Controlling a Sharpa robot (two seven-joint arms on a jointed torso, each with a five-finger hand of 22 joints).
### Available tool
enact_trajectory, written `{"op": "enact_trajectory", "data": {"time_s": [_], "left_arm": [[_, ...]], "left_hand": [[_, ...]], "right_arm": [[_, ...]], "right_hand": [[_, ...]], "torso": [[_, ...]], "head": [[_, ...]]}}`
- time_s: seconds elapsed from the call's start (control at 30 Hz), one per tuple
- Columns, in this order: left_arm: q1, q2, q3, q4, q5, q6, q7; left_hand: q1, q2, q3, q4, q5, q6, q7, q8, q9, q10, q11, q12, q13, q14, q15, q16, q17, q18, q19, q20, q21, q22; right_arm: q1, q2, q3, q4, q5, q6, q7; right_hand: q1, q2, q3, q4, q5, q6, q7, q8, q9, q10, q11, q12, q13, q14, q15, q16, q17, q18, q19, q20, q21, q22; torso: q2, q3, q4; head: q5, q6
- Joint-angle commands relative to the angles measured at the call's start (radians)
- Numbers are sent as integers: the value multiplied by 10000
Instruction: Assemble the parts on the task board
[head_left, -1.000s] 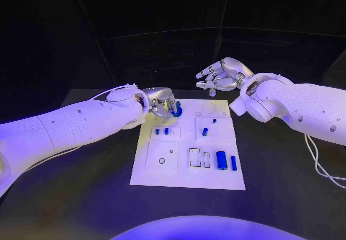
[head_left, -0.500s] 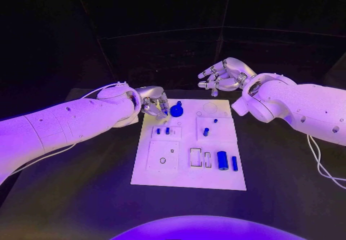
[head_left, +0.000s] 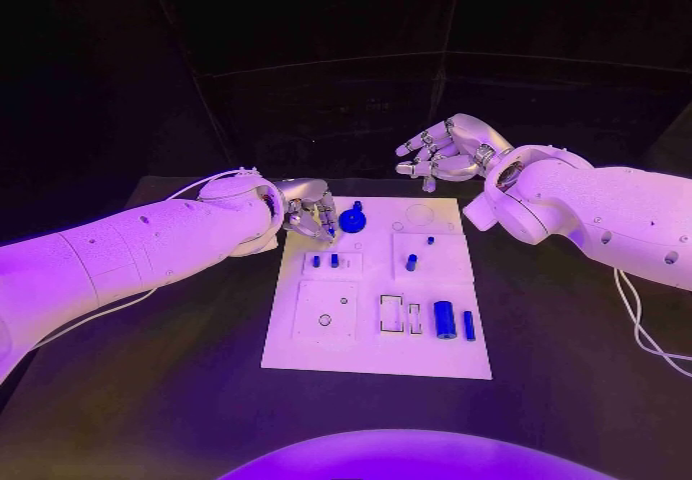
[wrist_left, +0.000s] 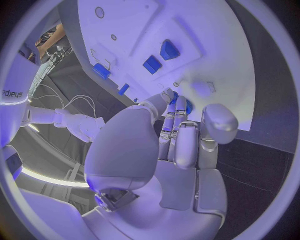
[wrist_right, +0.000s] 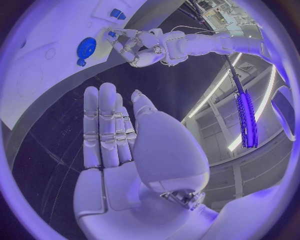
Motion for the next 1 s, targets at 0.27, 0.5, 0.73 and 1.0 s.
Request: {"op": "enact_trajectory", "data": {"time_s": [0.27,0.5,0.73,1.0], "left_arm": [[-9,55,-46,-92,-68,365,-255],[-21,75,-61,-107,-71,487,-291],[-28,115,-87,-125,-72,474,-282],[-32,139,-115,-127,-208,482,-288]], "left_hand": [[-110,-2,84,-13,-30,79,-15,-55,-7,49,11,-61,-14,268,0,27,-13,-136,49,-5,7,-5],[-115,-12,86,-19,-30,74,-12,-64,-9,44,13,-73,-15,263,1,19,-34,-135,47,-5,6,-3],[-115,-12,86,-19,-30,74,-12,-64,-9,44,13,-73,-15,263,1,19,-34,-135,47,-5,6,-3],[-115,-12,86,-19,-30,74,-12,-64,-9,44,13,-73,-15,263,1,19,-34,-135,47,-5,6,-3]], "right_arm": [[16,14,6,1,16,56,94],[15,23,6,-6,16,61,95],[14,34,6,-10,16,66,98],[14,42,6,-14,16,76,98]], "right_hand": [[-1,29,-11,49,68,-45,2,60,-1,-78,13,12,-13,46,38,-63,13,47,1,34,-65,-12],[-1,29,-11,49,68,-45,2,60,-1,-78,13,12,-13,46,38,-63,13,47,1,34,-65,-12],[-1,29,-11,49,68,-45,2,60,-1,-78,13,12,-13,46,38,-63,13,47,1,34,-65,-12],[-1,29,-11,49,68,-45,2,60,-1,-78,13,12,-13,46,38,-63,13,47,1,34,-65,-12]], "torso": [[-2,-1,3],[10,-1,2],[3,2,1],[3,-1,1]], "head": [[12,-51],[7,-81],[11,-76],[7,-146]]}}
